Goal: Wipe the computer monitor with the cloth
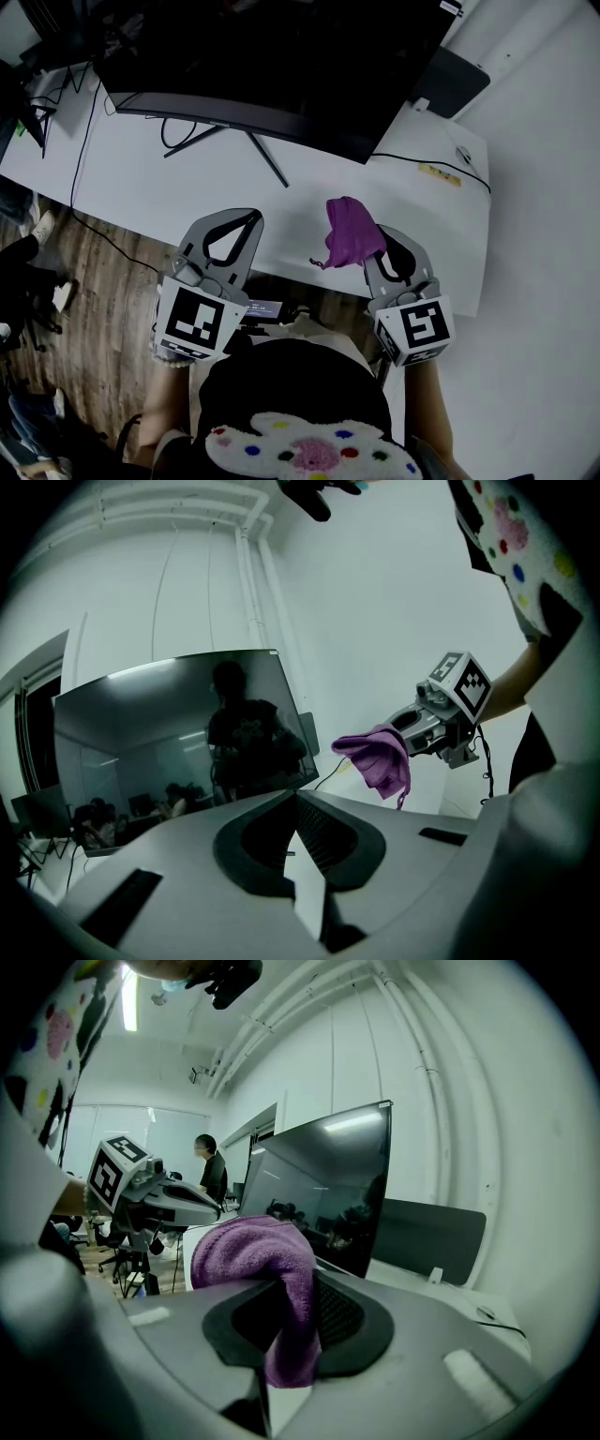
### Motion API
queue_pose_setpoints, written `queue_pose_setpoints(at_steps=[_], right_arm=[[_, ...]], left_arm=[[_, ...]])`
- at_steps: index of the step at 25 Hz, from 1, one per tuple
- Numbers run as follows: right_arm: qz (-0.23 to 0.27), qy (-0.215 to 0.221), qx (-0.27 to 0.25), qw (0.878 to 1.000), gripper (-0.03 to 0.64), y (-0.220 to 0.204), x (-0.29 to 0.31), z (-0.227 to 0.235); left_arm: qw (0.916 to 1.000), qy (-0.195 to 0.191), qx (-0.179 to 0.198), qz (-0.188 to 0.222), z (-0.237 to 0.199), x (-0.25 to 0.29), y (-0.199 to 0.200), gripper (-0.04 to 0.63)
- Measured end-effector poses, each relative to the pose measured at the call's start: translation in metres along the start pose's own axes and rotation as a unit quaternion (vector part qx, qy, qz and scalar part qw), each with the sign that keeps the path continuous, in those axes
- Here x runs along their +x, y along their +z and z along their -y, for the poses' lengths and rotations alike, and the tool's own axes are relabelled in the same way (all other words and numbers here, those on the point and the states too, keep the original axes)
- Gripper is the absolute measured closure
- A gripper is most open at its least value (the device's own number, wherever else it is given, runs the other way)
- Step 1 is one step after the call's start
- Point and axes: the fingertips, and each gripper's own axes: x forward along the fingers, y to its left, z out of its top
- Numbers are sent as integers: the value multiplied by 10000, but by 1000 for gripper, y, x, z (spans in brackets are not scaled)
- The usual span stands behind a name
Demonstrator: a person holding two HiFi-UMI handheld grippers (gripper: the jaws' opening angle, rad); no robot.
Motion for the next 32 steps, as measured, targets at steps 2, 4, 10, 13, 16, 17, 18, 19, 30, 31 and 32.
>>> queue_pose_setpoints(at_steps=[2,4,10,13,16,17,18,19,30,31,32], right_arm=[[1,2,-11,10000,545,0,0,0],[25,10,-38,10000,545,1,1,-1],[-3,37,-96,9999,545,1,0,-2],[-19,37,-80,10000,545,1,0,-1],[-17,47,-79,10000,545,0,0,-1],[-21,51,-78,10000,545,0,0,-1],[-32,55,-74,10000,545,0,0,-1],[-43,60,-67,9999,545,0,0,-2],[112,85,81,9999,545,-5,2,-3],[138,87,93,9998,545,-4,3,-3],[161,87,102,9998,545,-4,3,-3]], left_arm=[[10000,-7,9,10,0,0,1,589],[10000,-4,6,14,0,0,1,589],[10000,-2,-5,-5,1,0,1,589],[10000,4,-17,-12,1,0,1,589],[10000,32,-46,-21,1,0,0,589],[10000,40,-53,-23,1,0,-1,589],[10000,39,-51,-17,1,0,0,589],[10000,36,-46,-9,1,-1,1,589],[10000,49,-53,-11,0,-1,1,589],[10000,51,-53,-11,0,-1,1,589],[10000,53,-53,-10,0,-1,1,589]])
